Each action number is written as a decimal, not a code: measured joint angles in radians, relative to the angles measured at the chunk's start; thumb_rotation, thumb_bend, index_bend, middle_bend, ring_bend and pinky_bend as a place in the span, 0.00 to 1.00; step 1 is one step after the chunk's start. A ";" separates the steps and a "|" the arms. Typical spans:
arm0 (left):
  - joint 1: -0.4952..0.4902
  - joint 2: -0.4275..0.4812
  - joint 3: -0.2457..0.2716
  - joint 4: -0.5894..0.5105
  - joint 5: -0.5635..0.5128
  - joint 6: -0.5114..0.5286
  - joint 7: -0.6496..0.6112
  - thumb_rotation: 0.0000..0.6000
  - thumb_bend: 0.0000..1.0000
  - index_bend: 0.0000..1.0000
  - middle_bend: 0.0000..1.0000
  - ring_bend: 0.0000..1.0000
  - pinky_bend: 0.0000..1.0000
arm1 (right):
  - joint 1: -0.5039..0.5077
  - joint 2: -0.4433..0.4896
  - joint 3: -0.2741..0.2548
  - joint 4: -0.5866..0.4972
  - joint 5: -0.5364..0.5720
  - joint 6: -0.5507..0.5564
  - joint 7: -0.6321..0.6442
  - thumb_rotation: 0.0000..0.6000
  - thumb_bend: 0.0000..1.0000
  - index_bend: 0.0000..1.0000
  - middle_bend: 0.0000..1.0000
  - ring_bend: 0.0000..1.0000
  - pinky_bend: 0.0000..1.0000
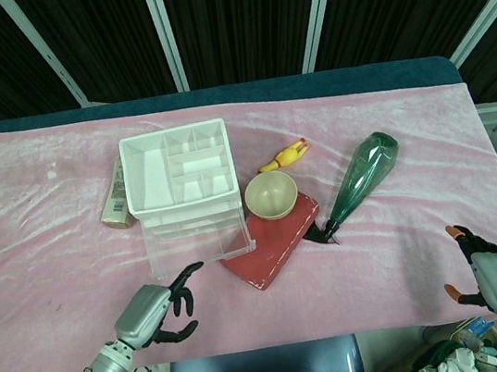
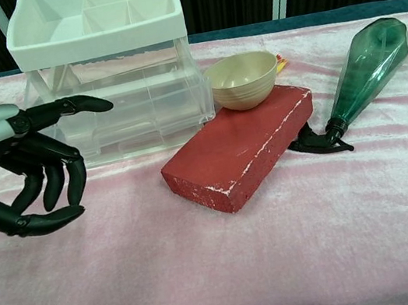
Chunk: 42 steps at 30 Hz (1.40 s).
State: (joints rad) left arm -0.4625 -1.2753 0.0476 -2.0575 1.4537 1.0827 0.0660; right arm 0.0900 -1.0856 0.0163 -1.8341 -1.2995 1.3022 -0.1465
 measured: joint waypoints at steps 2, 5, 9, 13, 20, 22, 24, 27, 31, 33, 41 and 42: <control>0.012 0.020 0.017 -0.013 0.045 0.019 -0.003 1.00 0.26 0.00 0.46 0.42 0.62 | 0.000 0.000 0.000 0.000 0.001 -0.001 0.000 1.00 0.19 0.09 0.07 0.15 0.19; 0.041 0.051 0.047 -0.036 0.125 0.071 0.009 1.00 0.25 0.00 0.41 0.37 0.53 | 0.001 -0.001 0.000 0.000 0.001 -0.001 -0.002 1.00 0.19 0.09 0.07 0.15 0.19; 0.097 0.094 0.086 -0.064 0.247 0.174 0.052 1.00 0.22 0.00 0.32 0.26 0.40 | 0.000 -0.002 0.002 0.001 0.001 0.003 -0.003 1.00 0.19 0.09 0.07 0.15 0.19; 0.166 0.135 0.108 -0.078 0.331 0.297 0.109 1.00 0.18 0.00 0.25 0.17 0.35 | -0.002 -0.003 0.004 0.004 -0.006 0.013 -0.001 1.00 0.19 0.09 0.07 0.15 0.19; 0.310 0.195 0.096 -0.085 0.289 0.488 0.245 1.00 0.16 0.01 0.21 0.14 0.20 | -0.011 -0.026 0.013 0.044 -0.089 0.090 0.013 1.00 0.17 0.09 0.06 0.15 0.19; 0.330 0.203 0.084 -0.079 0.256 0.518 0.252 1.00 0.16 0.03 0.20 0.14 0.19 | -0.015 -0.038 0.014 0.066 -0.129 0.120 0.022 1.00 0.16 0.09 0.06 0.15 0.19; 0.348 0.212 0.073 -0.061 0.218 0.536 0.244 1.00 0.16 0.03 0.20 0.14 0.19 | -0.020 -0.054 0.014 0.097 -0.174 0.154 0.040 1.00 0.16 0.09 0.06 0.15 0.19; 0.366 0.227 0.072 -0.037 0.185 0.539 0.203 1.00 0.16 0.03 0.20 0.14 0.18 | -0.027 -0.070 0.011 0.131 -0.209 0.178 0.066 1.00 0.16 0.09 0.06 0.15 0.19; 0.395 0.239 0.070 0.006 0.108 0.541 0.151 1.00 0.16 0.02 0.19 0.09 0.16 | -0.028 -0.075 0.010 0.143 -0.233 0.192 0.079 1.00 0.16 0.09 0.06 0.15 0.19; 0.413 0.240 0.068 0.038 0.063 0.541 0.129 1.00 0.16 0.02 0.18 0.08 0.15 | -0.029 -0.081 0.012 0.154 -0.255 0.209 0.091 1.00 0.16 0.09 0.06 0.15 0.19; 0.432 0.232 0.030 0.091 -0.005 0.527 0.065 1.00 0.16 0.01 0.16 0.06 0.14 | -0.031 -0.103 0.014 0.196 -0.295 0.244 0.129 1.00 0.16 0.09 0.06 0.15 0.19; 0.432 0.231 0.024 0.096 -0.010 0.523 0.057 1.00 0.16 0.01 0.16 0.06 0.14 | -0.031 -0.103 0.015 0.194 -0.293 0.243 0.129 1.00 0.16 0.09 0.06 0.15 0.19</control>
State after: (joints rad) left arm -0.0303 -1.0443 0.0714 -1.9611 1.4433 1.6061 0.1231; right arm 0.0590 -1.1884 0.0315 -1.6397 -1.5922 1.5455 -0.0171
